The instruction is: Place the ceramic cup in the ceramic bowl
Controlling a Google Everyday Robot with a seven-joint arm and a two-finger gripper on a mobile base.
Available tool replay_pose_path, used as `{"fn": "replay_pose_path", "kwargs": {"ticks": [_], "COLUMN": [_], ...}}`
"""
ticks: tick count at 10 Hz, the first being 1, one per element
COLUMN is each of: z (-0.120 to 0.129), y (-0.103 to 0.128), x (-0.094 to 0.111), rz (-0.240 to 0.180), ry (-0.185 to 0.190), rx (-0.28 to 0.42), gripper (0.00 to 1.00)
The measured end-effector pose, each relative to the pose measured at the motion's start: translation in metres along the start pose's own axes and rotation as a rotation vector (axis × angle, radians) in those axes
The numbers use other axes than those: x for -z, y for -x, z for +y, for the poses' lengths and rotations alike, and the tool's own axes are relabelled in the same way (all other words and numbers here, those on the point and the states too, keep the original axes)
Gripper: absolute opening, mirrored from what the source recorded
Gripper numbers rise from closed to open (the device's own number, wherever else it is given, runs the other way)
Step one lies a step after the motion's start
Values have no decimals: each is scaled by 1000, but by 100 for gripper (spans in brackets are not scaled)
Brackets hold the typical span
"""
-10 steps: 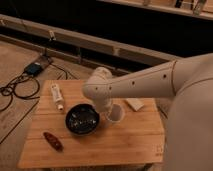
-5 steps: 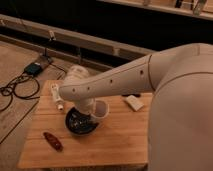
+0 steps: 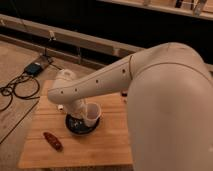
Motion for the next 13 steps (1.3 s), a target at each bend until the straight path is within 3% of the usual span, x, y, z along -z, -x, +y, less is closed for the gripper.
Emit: {"fn": "replay_pose_path", "kwargs": {"ticks": [5,8,13], "z": [19,28,39], "y": [23,34,48], "x": [-38,-52,-48], "rz": [66,93,80], "ry": [-12,-30,-43], "rx": [82,124,159], "gripper": [4,31,78]}}
